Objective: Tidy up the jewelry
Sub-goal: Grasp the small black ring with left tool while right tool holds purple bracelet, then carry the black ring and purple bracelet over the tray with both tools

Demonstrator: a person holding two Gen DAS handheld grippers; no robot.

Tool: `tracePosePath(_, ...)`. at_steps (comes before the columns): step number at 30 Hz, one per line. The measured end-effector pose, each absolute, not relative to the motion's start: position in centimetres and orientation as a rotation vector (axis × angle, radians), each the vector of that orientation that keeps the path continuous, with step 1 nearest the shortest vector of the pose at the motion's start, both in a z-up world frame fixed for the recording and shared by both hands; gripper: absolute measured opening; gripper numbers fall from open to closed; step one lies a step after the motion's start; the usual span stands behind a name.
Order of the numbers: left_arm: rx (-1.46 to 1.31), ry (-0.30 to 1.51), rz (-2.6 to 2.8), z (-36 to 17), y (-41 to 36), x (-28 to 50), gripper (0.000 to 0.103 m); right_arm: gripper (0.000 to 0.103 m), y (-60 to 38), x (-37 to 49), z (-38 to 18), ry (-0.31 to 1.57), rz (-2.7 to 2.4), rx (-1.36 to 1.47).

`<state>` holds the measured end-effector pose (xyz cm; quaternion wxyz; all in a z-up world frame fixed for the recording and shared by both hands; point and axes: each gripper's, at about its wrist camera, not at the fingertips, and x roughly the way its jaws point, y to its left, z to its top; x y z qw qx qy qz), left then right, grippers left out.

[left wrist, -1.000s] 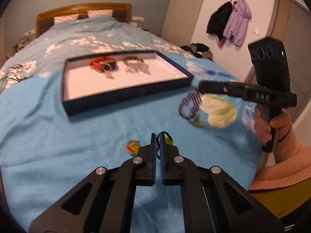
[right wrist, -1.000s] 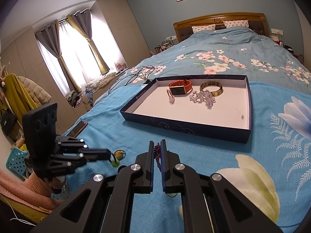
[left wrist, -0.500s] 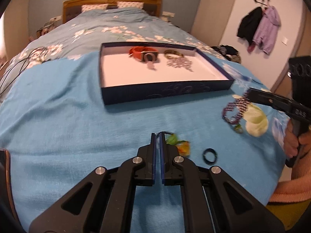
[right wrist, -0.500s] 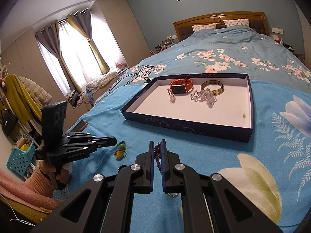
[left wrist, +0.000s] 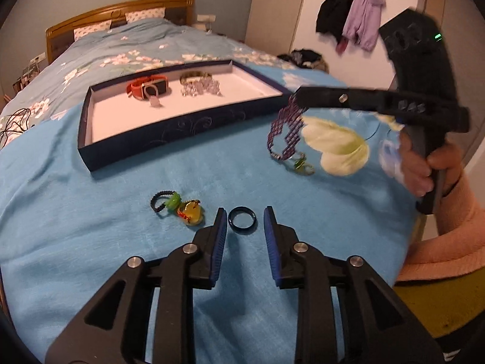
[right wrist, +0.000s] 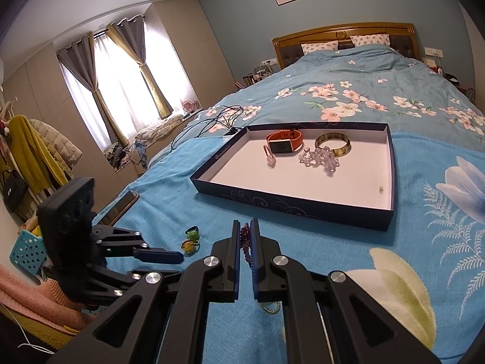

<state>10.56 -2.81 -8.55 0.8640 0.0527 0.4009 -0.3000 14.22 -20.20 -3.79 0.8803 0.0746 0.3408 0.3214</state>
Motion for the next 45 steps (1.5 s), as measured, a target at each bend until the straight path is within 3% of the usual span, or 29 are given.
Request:
tracePosePath(12,0.185,0.867,-0.594,-9.4,-4.2,11.2,0.022,0.005,-20.1,14.7,-2.5,0.676,0.662,0.122)
tracePosePath(20,0.150,0.808,-0.593,-7.2,-3.5,11.9,0.022,0.005,-20.1,16.0,-0.5,0.630,0.656,0.092)
tracePosePath(32,0.121,0.712,-0.538,-3.5,-2.6,16.3,0.022,0.005,-19.6,20.0,0.8,0.620,0.663,0.093)
tracePosePath(45,0.120,0.725,-0.493,-3.4,-2.5,21.6,0.022,0.005,-19.0,24.9,-0.5,0.672,0.636,0.123)
